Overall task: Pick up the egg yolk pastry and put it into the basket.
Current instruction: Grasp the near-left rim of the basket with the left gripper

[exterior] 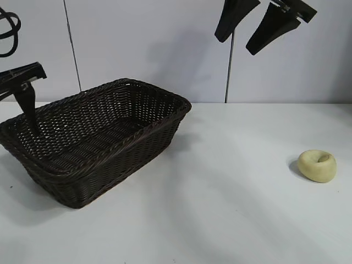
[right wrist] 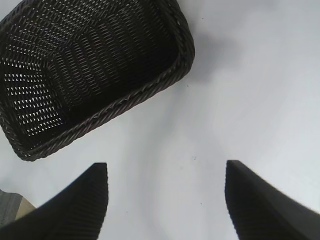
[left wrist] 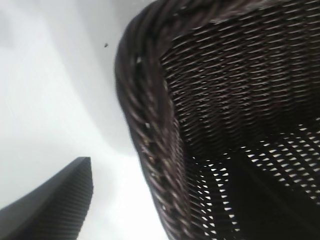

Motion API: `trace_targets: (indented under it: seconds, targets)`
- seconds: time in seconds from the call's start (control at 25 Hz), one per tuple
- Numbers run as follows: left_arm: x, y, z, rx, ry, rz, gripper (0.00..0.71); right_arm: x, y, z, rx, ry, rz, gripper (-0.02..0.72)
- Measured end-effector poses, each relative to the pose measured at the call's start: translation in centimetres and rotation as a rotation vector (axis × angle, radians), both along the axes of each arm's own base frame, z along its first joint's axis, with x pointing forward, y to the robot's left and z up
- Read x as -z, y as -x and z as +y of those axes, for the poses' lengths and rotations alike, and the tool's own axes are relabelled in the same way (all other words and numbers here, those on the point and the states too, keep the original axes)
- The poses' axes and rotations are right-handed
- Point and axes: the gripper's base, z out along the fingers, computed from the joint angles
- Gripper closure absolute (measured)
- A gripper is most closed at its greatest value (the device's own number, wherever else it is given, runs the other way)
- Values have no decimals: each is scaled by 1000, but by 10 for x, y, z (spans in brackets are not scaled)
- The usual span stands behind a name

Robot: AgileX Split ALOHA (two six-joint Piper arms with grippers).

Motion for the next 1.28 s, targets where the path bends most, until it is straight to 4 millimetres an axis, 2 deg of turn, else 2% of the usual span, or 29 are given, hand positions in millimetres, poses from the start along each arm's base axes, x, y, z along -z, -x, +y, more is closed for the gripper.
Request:
trace_targets:
  seconds: [0.48,0.56,0.76,0.88,0.92,1.12,1.28]
  targets:
    - [34,-15,-6,17,54,-10,177,0,0,0,0,0,0,218]
    - [34,-16,-6,15,54,-20,229,0,0,0,0,0,1,218]
    - [34,-17,-6,14,54,-26,487,0,0,0,0,0,1,218]
    - [34,-19,-5,-7,61,-46,590,0,0,0,0,0,1,218]
    - [34,-20,-5,-11,63,-52,611,0,0,0,0,0,1,218]
    - [33,-18,-6,8,74,-40,611,0,0,0,0,0,1,218]
    - [22,-23,-10,93,102,-41,611,0,0,0,0,0,1,218]
